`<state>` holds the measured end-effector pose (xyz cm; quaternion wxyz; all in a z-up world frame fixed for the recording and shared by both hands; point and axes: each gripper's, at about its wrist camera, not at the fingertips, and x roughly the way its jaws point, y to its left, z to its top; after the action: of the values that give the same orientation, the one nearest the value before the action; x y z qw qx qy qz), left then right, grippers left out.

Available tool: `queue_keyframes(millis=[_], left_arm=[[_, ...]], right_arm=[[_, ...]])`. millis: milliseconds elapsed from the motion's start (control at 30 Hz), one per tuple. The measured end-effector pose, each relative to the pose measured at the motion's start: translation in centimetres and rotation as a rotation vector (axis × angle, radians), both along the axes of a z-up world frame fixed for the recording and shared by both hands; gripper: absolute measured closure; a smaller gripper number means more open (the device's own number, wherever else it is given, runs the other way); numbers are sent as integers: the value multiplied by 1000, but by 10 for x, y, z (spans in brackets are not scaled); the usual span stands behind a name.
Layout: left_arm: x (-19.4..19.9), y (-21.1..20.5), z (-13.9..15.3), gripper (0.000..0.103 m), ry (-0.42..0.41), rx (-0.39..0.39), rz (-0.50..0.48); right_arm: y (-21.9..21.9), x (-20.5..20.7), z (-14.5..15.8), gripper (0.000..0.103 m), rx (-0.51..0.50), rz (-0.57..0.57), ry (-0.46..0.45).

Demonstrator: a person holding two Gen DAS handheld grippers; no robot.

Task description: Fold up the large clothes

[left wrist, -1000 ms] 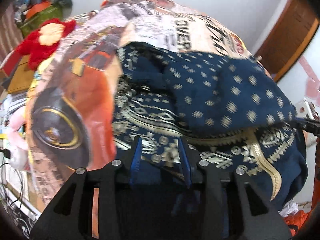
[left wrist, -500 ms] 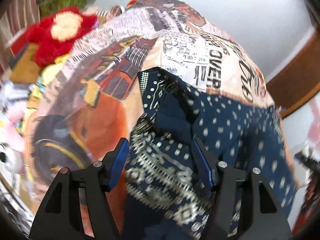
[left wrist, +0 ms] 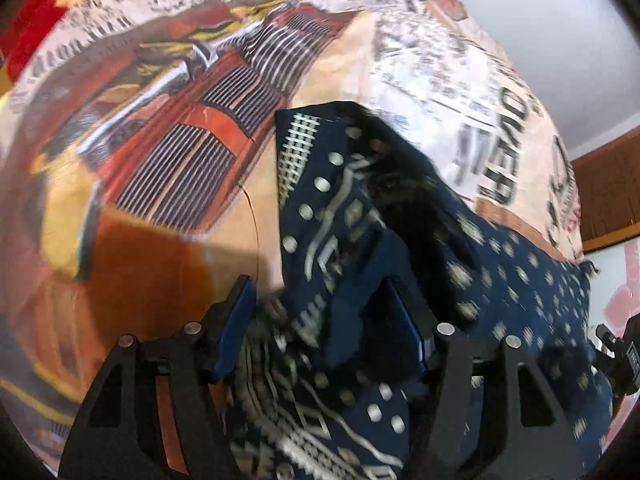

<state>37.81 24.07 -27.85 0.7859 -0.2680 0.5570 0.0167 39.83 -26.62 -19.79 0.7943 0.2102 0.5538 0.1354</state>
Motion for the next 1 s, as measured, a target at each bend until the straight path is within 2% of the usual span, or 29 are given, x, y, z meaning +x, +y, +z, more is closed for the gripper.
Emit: queue_keyframes(millis=[100,200,233,267,300,333,367,433,567,767,867,1000], left_arm=[[12,9,-16,39,-14,-152,6],[20,12,-21,39,-35,-205,31],[23,9,-20,43,-40,-191,27],[25,6,-19,55,-40,-163,18],[29,1,-18,61,-30,-105,1],[33,-3,-16,73,-20,-59,-15],[34,-8,-13,80,-19,-17,-32],[32,-16,-1,85,-50,53,-59],[23,-27,42,87,-163,172,-96],[26,-17,114,89,-314,224,-67],[37,-10,125,89,-324,293,-43],[56,19,109,89,-270,363,43]], right_arm=[[6,19,-17,25,62,30,33],[18,34,-30,32,132,68,45],[22,38,-32,37,140,70,39],[26,42,-34,44,139,72,39],[30,47,-36,47,131,75,40],[32,50,-36,57,127,79,40],[37,54,-37,69,125,91,40],[43,59,-39,80,140,100,51],[55,62,-22,87,96,110,-24],[78,78,22,90,25,148,-173],[95,99,43,92,12,155,-227],[110,131,57,92,-24,115,-275]])
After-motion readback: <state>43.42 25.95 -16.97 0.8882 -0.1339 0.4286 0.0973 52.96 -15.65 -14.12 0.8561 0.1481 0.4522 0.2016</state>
